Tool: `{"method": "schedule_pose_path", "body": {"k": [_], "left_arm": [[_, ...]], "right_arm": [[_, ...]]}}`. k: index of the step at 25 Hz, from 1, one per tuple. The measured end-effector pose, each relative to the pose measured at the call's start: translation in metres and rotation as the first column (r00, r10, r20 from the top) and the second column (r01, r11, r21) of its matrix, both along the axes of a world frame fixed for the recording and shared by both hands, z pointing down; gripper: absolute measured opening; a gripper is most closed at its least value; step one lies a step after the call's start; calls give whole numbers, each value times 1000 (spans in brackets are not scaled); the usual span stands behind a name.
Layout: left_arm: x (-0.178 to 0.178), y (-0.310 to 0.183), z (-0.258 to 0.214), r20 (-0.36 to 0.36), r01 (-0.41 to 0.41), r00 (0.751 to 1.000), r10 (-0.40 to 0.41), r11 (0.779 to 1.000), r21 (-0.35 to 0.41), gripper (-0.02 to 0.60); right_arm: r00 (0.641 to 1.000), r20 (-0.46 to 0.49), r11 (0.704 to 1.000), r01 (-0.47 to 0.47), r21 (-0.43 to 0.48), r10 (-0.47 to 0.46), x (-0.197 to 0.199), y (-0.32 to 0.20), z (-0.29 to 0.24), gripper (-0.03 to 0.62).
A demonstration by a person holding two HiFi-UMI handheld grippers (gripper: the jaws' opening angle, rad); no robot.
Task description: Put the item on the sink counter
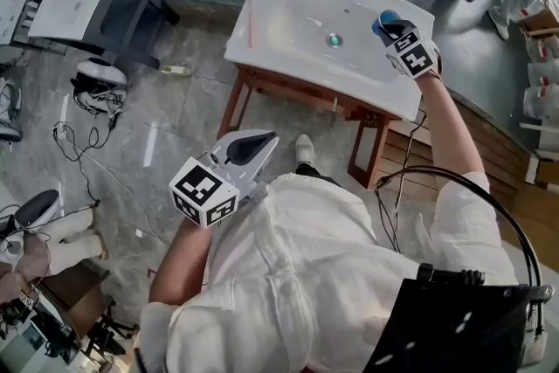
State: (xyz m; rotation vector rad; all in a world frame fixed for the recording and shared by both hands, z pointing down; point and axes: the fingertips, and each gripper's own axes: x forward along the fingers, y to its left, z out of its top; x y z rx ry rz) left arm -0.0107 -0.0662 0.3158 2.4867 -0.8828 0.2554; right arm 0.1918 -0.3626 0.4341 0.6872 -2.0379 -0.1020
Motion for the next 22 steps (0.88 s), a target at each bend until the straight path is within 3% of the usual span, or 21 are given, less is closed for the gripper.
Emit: {"method": "schedule_pose_path", "body": {"k": [12,22], "left_arm": [[-56,85,-14,-29,-80,996,81,996,48,5],[-89,170,17,-33,-112,993,112,993,-24,5]], "right_arm": [[1000,0,1000,-18,-7,18,-58,143,-23,21],[999,37,996,43,-78,-40,-127,275,24,21]]}}
